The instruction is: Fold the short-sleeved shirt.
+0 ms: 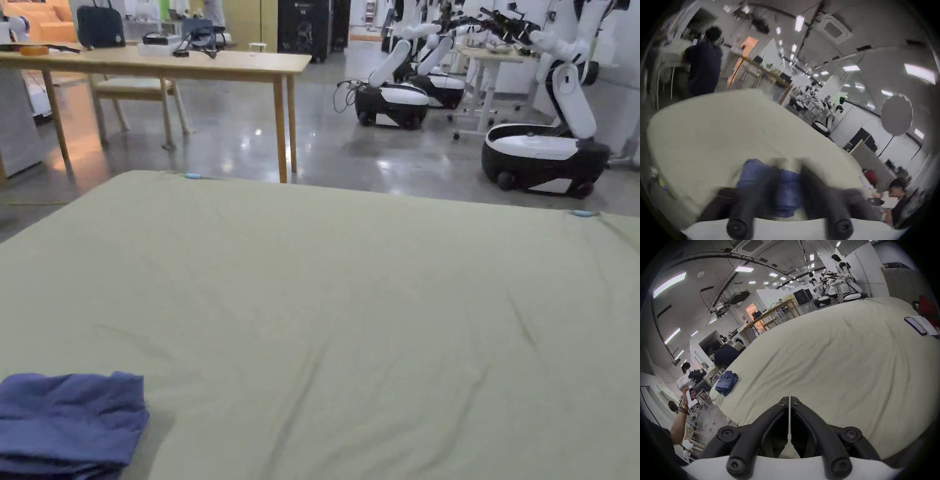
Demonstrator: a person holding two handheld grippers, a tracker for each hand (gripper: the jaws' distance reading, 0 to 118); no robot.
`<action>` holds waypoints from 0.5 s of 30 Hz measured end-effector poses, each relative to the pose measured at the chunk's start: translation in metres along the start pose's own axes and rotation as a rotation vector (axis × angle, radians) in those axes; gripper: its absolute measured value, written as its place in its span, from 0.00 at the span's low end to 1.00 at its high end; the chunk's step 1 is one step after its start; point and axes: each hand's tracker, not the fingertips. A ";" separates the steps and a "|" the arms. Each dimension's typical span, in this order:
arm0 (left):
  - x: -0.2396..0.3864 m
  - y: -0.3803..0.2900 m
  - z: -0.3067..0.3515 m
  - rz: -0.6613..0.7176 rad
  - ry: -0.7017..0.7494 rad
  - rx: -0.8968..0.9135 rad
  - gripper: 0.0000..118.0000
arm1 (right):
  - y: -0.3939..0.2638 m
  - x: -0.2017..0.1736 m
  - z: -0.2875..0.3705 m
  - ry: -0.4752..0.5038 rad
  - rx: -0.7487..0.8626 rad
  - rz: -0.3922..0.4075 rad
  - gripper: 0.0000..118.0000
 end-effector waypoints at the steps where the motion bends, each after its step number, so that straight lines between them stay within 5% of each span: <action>1: 0.024 -0.008 0.006 -0.052 0.037 0.022 0.00 | -0.001 0.000 0.006 -0.007 0.008 -0.001 0.03; 3: 0.069 -0.024 0.011 -0.040 0.013 0.006 0.00 | -0.001 0.000 0.019 -0.054 0.038 0.023 0.03; 6: 0.114 -0.043 0.008 -0.063 0.002 0.028 0.00 | 0.009 -0.014 0.042 -0.243 0.131 0.162 0.03; 10: 0.260 -0.051 0.003 -0.455 0.049 0.185 0.00 | 0.056 -0.035 0.081 -0.282 0.322 0.300 0.03; 12: 0.315 -0.036 -0.023 -0.348 -0.116 0.169 0.00 | 0.096 -0.047 0.094 -0.282 0.407 0.418 0.03; 15: 0.387 -0.017 -0.071 -0.439 -0.078 0.215 0.00 | 0.158 -0.055 0.092 -0.357 0.518 0.518 0.03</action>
